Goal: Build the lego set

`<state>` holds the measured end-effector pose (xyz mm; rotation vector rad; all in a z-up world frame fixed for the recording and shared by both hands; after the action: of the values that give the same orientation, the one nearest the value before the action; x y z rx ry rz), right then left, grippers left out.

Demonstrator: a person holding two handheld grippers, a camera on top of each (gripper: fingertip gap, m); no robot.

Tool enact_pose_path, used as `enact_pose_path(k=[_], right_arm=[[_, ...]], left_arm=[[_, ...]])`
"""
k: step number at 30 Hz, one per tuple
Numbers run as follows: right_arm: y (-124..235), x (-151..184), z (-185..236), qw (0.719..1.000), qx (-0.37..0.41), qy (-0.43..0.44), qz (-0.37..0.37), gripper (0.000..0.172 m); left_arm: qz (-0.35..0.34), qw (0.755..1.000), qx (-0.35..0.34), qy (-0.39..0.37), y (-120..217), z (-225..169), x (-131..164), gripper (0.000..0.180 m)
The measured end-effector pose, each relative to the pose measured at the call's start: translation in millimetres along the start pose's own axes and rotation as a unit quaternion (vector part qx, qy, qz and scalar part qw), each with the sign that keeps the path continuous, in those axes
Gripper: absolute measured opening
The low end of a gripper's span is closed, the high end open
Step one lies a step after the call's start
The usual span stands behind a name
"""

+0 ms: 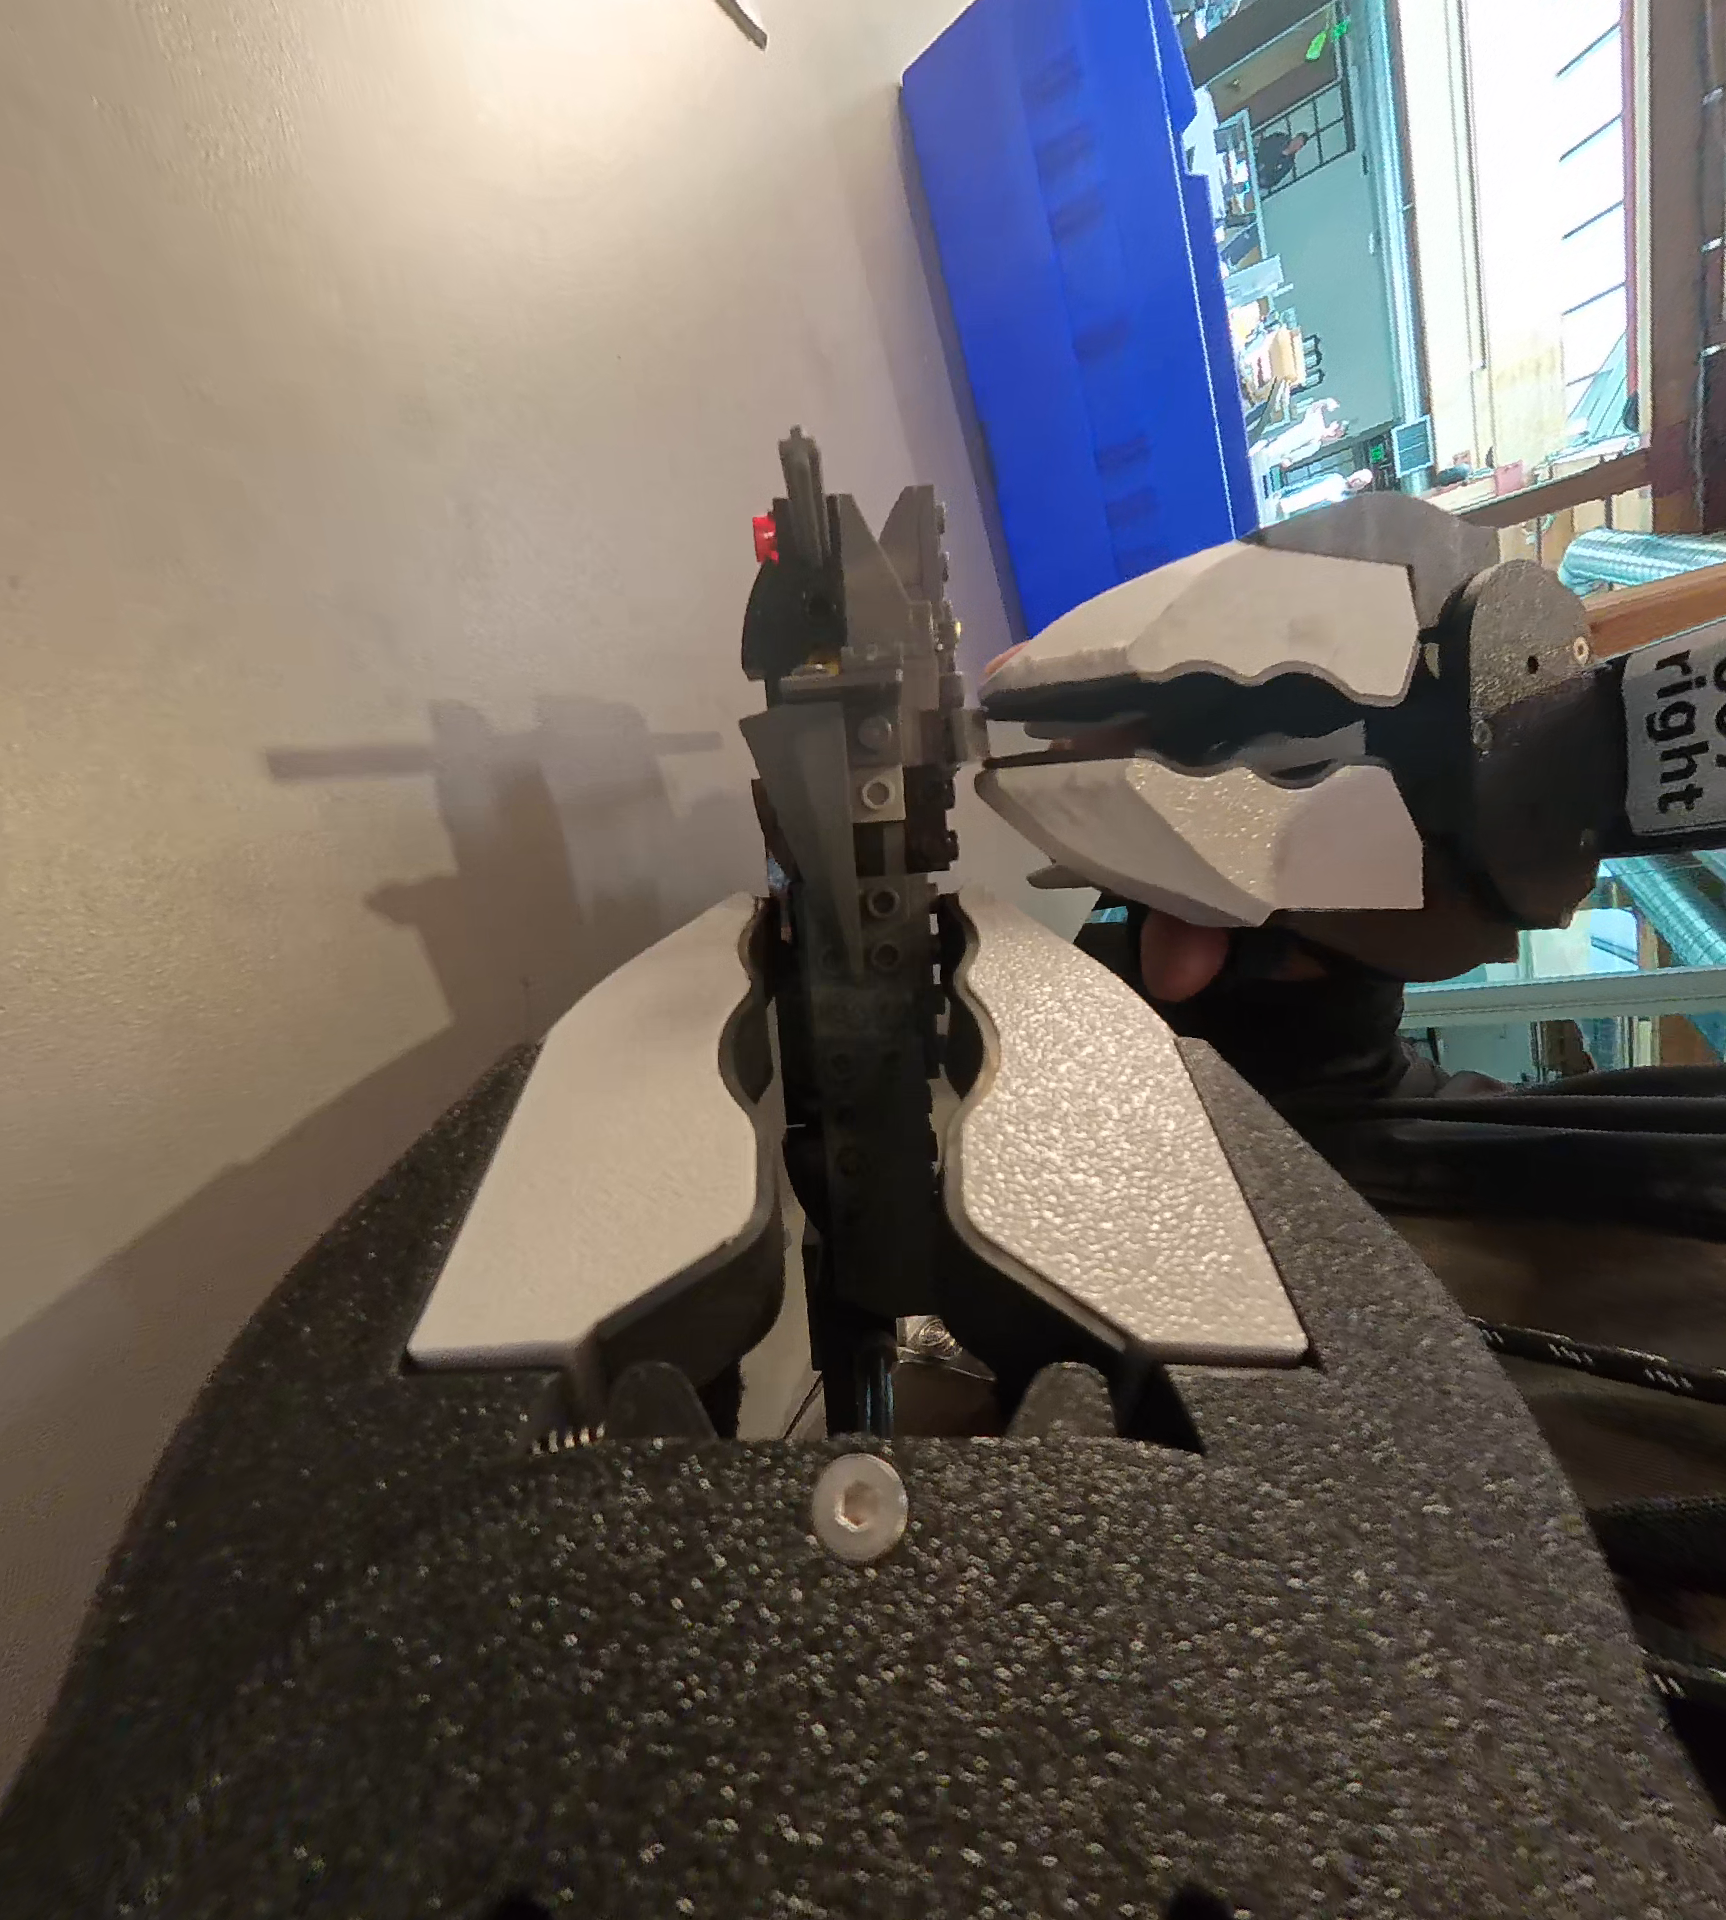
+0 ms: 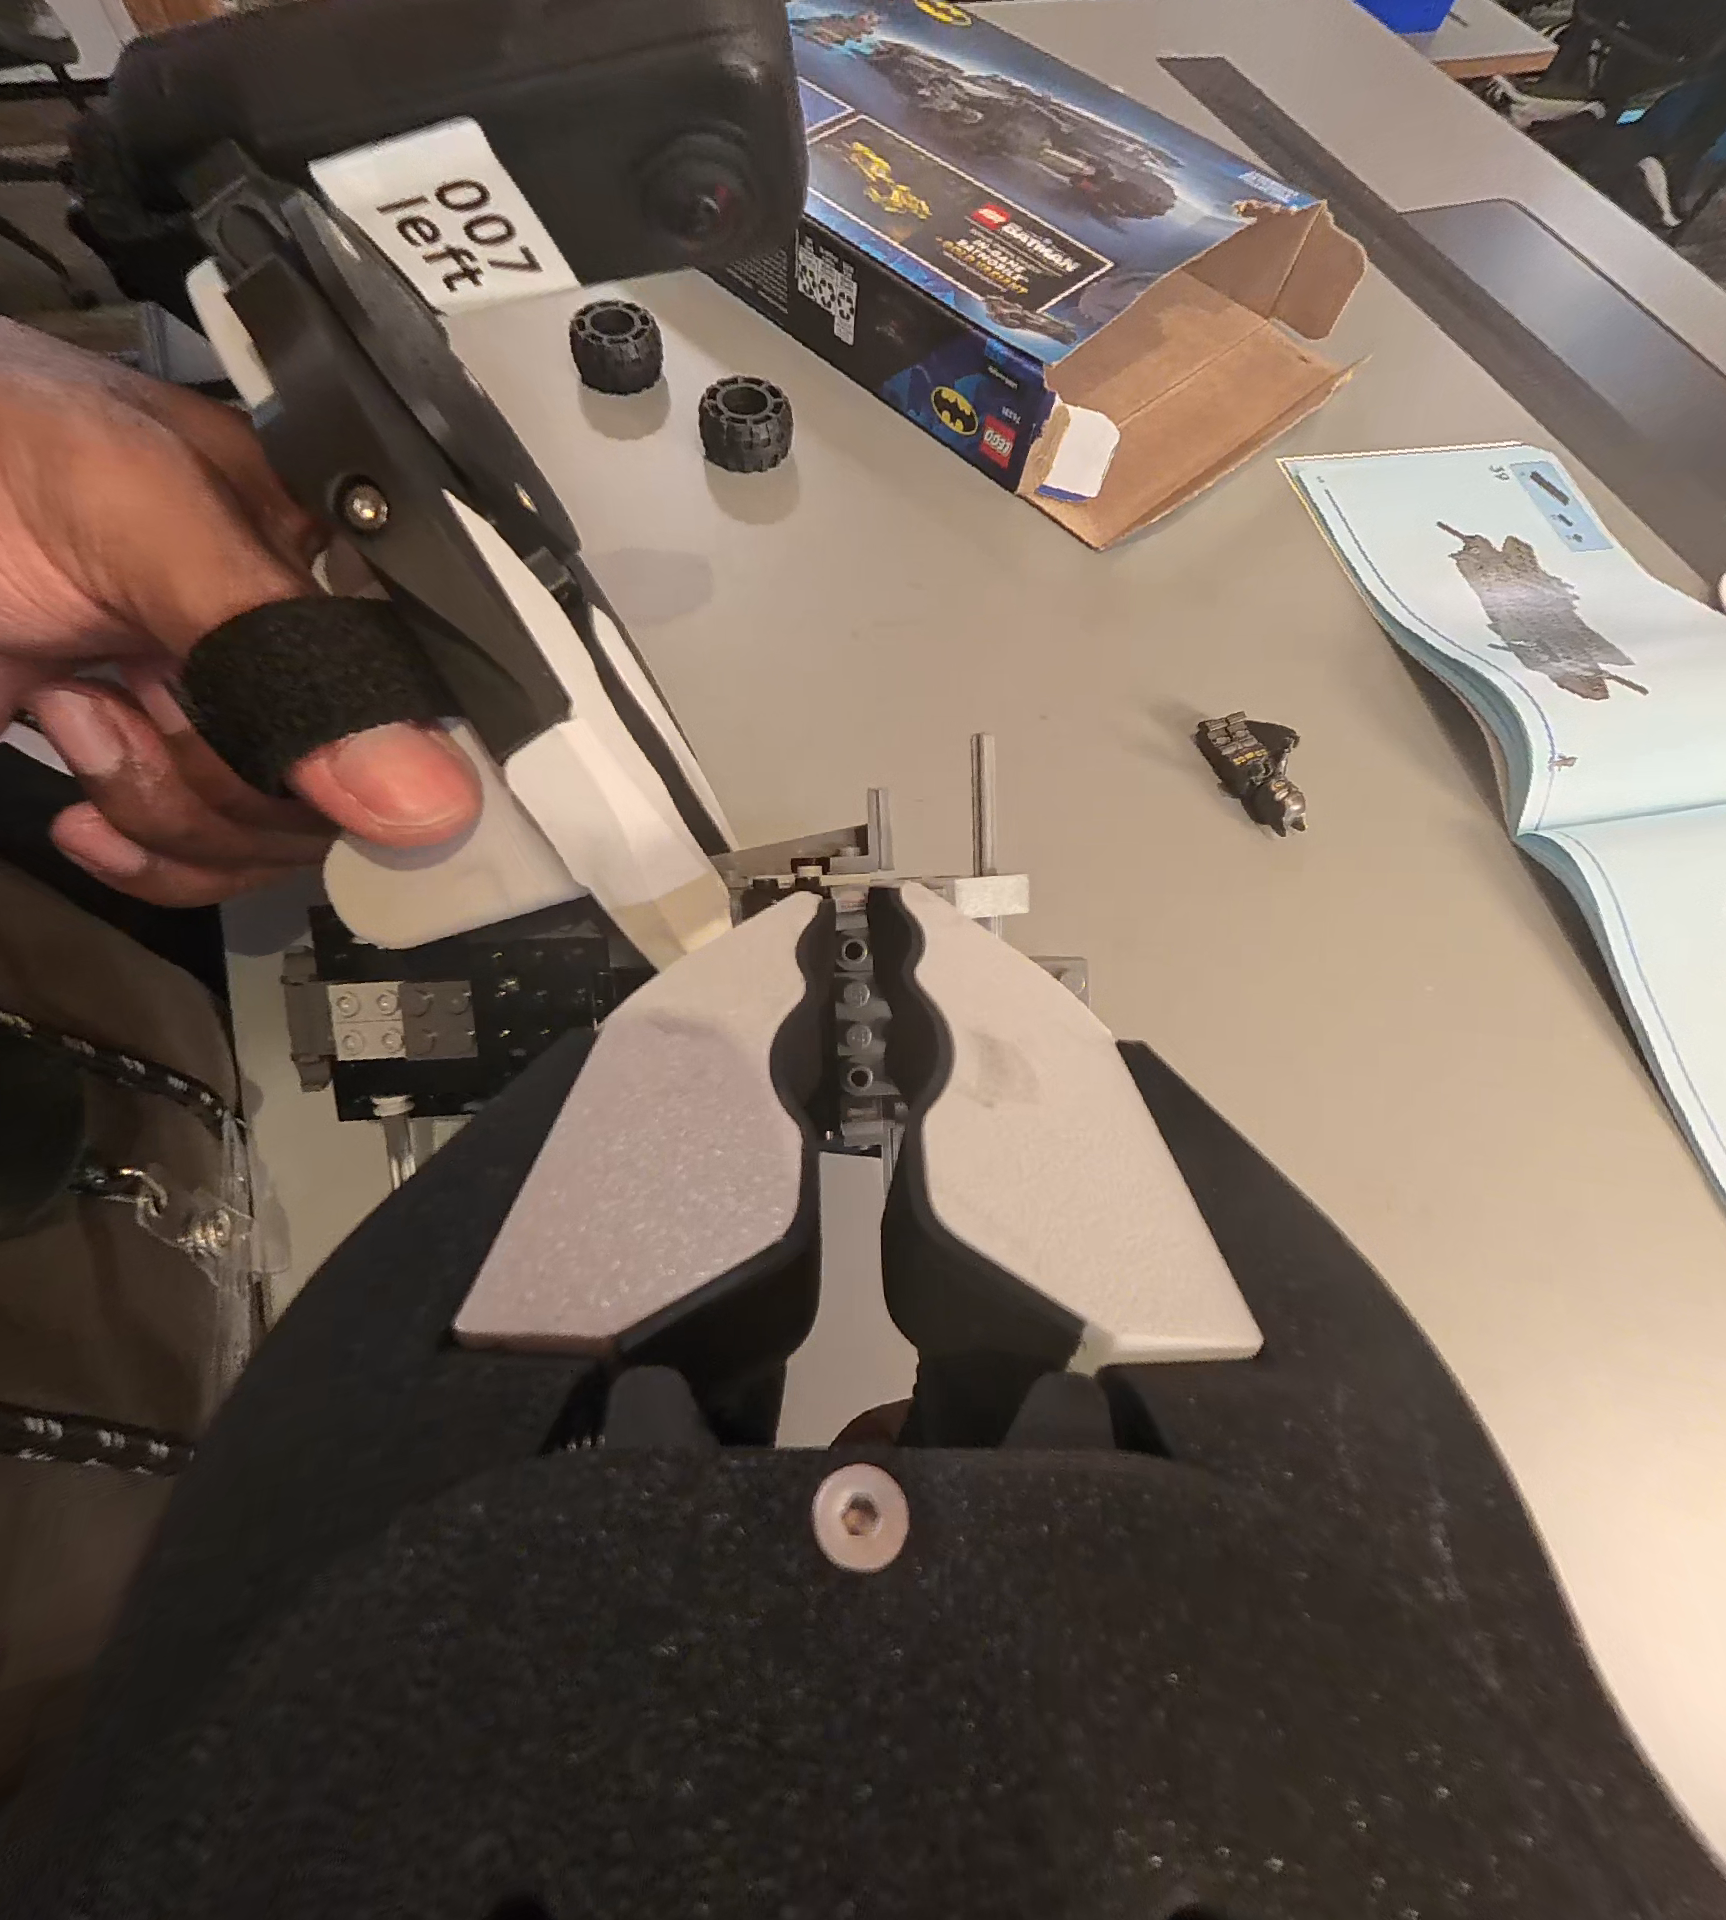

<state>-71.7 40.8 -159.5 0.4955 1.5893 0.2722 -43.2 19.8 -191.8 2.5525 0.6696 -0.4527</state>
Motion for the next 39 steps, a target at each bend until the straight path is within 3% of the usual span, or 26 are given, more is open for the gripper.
enact_pose_path(k=[14,28,39], right_arm=[[1.9,0.3,1.7,0.999,0.041,0.012,0.003,0.006],[9.9,-3.8,3.4,0.999,0.021,-0.013,-0.035,0.008],[7.1,2.1,5.8,0.997,0.058,0.041,-0.025,0.005]], left_arm=[[0.002,1.000,-0.014,-0.018,-0.3,-3.1,0.5,0.030],[0.001,1.000,0.001,-0.009,-0.6,-7.1,3.6,0.030],[0.000,1.000,-0.007,-0.010,-1.4,-7.2,4.3,0.030]])
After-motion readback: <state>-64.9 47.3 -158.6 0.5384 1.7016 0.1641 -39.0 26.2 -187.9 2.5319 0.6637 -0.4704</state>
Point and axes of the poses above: each gripper's, where its closed fingertips meet, y back along the fingers, x out of its underside, z = x × y across the jaws, the point moved 2 cm from there along y, back along the fingers, and after that the axes turned 5 degrees about -z, right-handed, at the moved point
